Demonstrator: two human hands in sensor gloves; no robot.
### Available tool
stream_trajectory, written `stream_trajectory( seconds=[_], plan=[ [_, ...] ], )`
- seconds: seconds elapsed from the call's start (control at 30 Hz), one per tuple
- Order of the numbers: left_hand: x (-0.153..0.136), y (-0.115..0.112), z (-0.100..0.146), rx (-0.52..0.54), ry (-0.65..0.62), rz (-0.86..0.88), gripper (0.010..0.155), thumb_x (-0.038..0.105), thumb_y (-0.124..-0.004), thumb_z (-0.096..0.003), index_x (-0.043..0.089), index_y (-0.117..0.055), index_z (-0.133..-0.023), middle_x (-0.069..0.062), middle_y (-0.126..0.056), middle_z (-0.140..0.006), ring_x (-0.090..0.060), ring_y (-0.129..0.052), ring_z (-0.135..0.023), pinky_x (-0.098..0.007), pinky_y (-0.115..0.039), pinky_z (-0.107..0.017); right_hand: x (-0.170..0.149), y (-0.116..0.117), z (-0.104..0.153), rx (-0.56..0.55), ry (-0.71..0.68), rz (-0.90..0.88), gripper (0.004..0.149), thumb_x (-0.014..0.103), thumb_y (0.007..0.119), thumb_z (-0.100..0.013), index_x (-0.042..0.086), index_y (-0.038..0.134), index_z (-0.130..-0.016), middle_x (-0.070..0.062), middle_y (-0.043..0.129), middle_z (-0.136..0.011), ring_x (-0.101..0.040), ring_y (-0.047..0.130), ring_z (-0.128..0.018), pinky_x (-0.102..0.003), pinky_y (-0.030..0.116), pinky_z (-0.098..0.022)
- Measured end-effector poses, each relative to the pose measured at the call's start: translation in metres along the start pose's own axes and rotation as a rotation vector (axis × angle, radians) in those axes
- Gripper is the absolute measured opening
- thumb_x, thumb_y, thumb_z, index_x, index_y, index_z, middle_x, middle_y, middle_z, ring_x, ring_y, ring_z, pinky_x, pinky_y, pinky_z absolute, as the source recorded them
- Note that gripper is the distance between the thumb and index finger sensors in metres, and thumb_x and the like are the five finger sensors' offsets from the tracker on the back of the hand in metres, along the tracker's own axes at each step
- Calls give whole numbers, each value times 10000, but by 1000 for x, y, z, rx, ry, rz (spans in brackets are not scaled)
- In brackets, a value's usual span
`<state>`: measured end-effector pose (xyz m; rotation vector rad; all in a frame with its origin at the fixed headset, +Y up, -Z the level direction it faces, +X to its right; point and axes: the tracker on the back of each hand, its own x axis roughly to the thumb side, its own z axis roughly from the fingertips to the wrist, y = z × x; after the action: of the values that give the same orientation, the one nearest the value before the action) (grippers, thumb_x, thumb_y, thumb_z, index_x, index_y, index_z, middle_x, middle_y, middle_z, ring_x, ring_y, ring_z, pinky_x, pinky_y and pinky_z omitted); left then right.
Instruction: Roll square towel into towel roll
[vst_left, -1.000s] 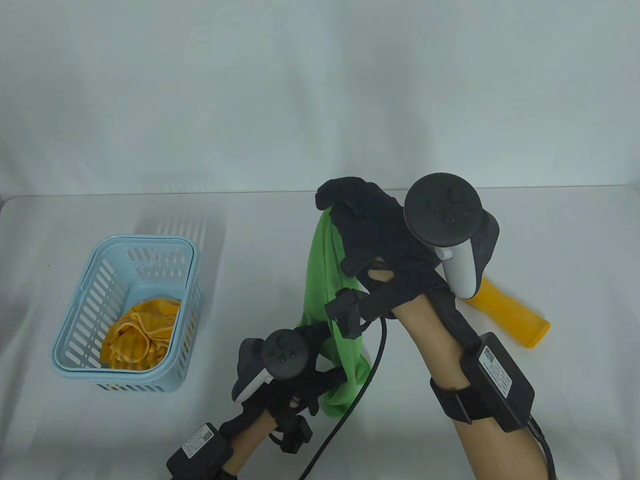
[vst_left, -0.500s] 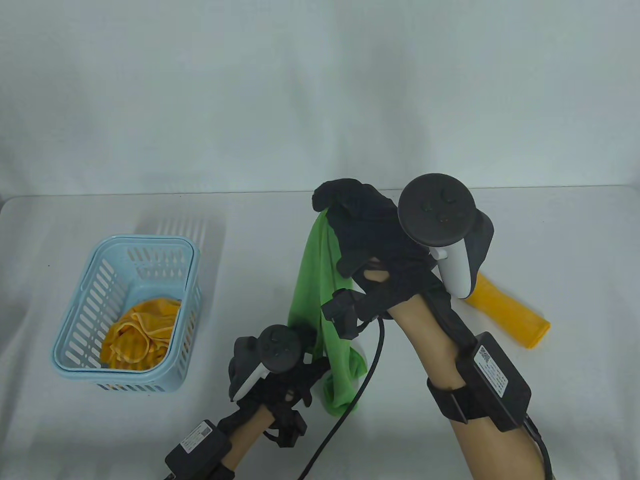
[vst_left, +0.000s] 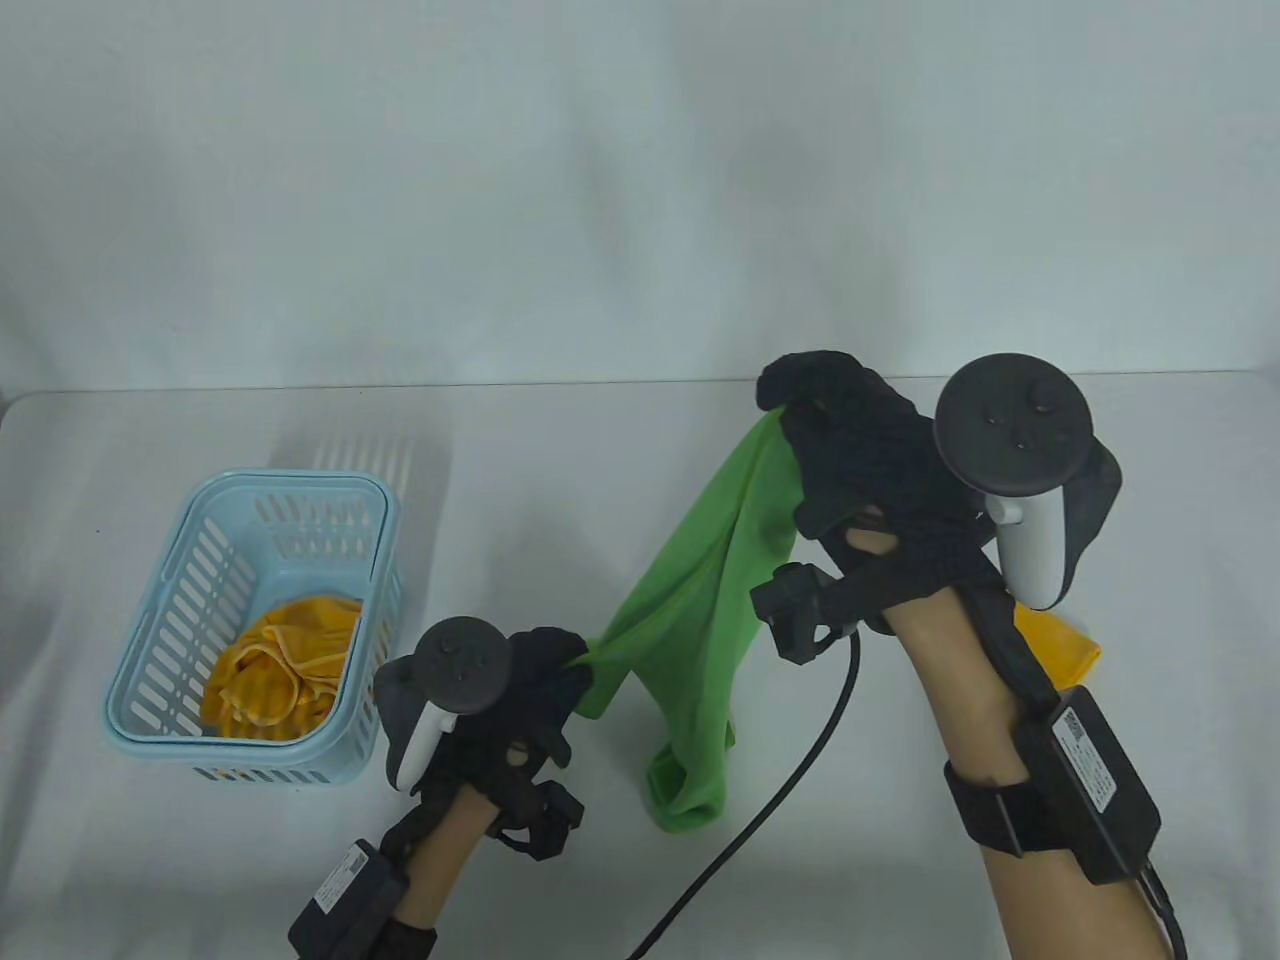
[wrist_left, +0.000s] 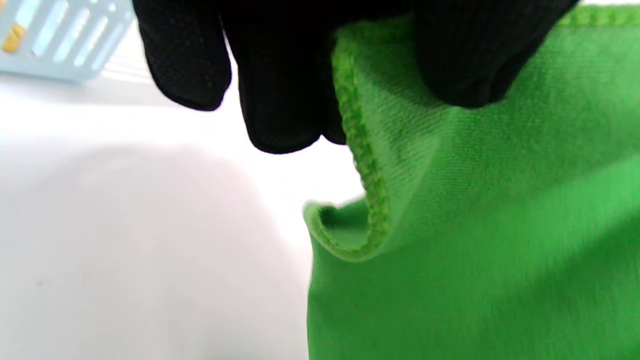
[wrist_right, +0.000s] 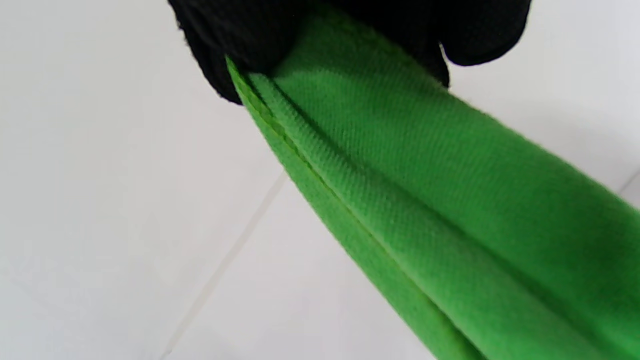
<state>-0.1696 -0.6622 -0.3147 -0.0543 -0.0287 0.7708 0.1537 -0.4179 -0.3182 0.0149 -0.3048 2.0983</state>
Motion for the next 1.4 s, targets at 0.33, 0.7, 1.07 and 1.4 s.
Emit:
stream_trajectory(
  seconds=[0.33, 0.7, 1.07, 1.4],
  plan=[
    [-8, 53, 7, 171, 19, 125, 423, 410, -806, -407, 298, -801, -815, 24, -858, -889, -280, -939, -804, -546, -724, -657, -72, -36, 5, -63, 120, 83, 346, 287, 761, -404, 379, 817, -733, 15, 893, -691, -275, 897, -639, -547, 694, -591],
    [28, 121, 7, 144, -107, 107, 413, 372, -801, -421, 299, -812, -827, 23, -861, -905, -282, -936, -817, -553, -719, -661, -115, -51, 8, -51, 172, 375, 360, 270, 811, -375, 380, 855, -714, 31, 939, -688, -278, 927, -658, -560, 699, -594],
    [87, 199, 25, 210, -233, 50, 408, 373, -822, -410, 318, -881, -810, 61, -1004, -743, -208, -1062, -648, -523, -767, -632, -66, -84, 25, -173, 64, 325, 380, 285, 803, -378, 348, 835, -751, 21, 942, -674, -276, 931, -643, -560, 701, -592],
    [105, 240, 49, 295, -323, 33, 412, 402, -828, -408, 321, -891, -807, 96, -1003, -629, -180, -1049, -546, -514, -768, -625, -23, -111, 46, -201, -46, 201, 373, 299, 802, -385, 345, 836, -753, 13, 934, -659, -270, 921, -630, -557, 698, -595]
  ],
)
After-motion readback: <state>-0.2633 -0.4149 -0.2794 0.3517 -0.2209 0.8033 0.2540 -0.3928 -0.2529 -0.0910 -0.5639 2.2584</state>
